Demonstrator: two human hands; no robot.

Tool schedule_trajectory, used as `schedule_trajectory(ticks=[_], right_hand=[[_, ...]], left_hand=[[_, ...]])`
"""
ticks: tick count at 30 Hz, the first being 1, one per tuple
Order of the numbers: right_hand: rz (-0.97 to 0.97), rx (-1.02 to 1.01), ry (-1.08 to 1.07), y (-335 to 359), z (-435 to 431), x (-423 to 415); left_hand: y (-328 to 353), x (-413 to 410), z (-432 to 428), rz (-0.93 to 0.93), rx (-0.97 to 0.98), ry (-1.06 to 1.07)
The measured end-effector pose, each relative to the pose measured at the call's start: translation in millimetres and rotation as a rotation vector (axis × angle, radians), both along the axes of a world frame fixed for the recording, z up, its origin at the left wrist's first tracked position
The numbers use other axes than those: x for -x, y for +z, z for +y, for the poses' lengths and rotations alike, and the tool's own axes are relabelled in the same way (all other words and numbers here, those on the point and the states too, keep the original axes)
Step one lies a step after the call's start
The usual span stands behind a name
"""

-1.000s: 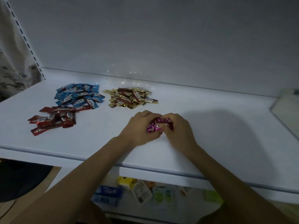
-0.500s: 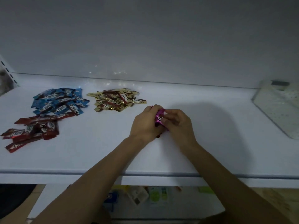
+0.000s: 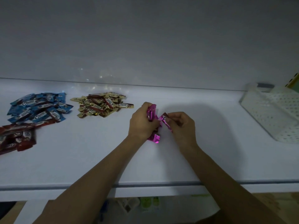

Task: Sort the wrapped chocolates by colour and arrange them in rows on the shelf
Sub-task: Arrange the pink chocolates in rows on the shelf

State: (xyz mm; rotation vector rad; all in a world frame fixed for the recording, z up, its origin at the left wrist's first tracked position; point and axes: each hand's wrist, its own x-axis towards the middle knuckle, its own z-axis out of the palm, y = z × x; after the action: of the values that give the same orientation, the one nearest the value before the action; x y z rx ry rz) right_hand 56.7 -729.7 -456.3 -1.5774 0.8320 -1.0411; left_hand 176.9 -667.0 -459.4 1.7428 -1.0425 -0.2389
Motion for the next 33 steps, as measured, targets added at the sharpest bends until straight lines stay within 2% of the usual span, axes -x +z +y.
schedule_trajectory(ticks=[3, 9, 15, 17, 22, 26, 29, 33], right_hand=[[-0.013, -0.016, 0.035, 0, 0, 4], [0.121, 0.141, 0.110, -4, 8, 3], [0.154, 0.205, 0.053, -9, 5, 4], [0.126, 0.179, 0.059, -8, 5, 5], [-0.042, -0.108, 0.054, -2, 3, 1], [-0.078, -0.101, -0.010, 0, 0, 3], [0.048, 0.017, -0.069, 3, -16, 11], [0.456, 0.262, -0.097, 0, -51, 39]], left_hand=[[1, 0, 5, 0.124, 0.055, 0.010], [8, 3, 15, 0.324, 0.196, 0.007], [9, 5, 16, 0.370, 0.242, 0.027], [8, 4, 15, 0.366, 0.235, 0.029], [7, 6, 10, 0.304, 0.205, 0.054], [11, 13, -2, 0.336, 0.197, 0.066], [19, 25, -15, 0.386, 0.205, 0.016], [16, 42, -31, 0.330, 0.168, -0.058]])
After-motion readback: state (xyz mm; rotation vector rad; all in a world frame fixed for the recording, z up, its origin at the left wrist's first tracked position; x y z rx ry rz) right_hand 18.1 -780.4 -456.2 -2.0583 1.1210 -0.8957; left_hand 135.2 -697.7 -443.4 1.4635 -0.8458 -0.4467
